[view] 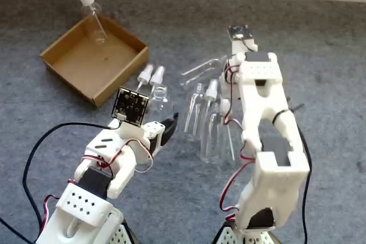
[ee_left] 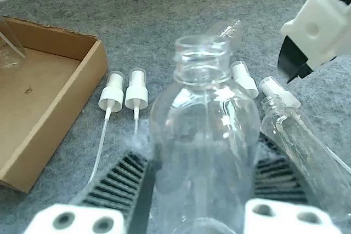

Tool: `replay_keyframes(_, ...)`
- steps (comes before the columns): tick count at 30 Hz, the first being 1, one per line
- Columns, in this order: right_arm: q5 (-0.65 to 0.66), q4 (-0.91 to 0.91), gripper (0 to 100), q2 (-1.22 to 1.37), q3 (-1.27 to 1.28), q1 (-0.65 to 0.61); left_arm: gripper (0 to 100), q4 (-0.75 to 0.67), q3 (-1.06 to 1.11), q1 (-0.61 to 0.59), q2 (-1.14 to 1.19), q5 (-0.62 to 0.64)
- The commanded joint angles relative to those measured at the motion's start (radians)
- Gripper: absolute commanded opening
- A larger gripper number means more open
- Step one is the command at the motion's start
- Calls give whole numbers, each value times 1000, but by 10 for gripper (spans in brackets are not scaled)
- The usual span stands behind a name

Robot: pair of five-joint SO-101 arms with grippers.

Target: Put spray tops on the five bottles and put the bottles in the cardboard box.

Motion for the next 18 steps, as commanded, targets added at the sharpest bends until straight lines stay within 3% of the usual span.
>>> replay_keyframes(1,8,67,99,71,-154,-19,108,-23,-4,8,-22,14)
replay_keyframes(8,8,76,102,130,-202,-56,108,-23,-2,8,-16,14)
replay_keyframes(13,8,77,182,127,-203,-56,108,-23,-2,8,-15,12)
replay_keyframes(18,2,130,184,125,-213,-68,108,-23,-2,8,-15,12)
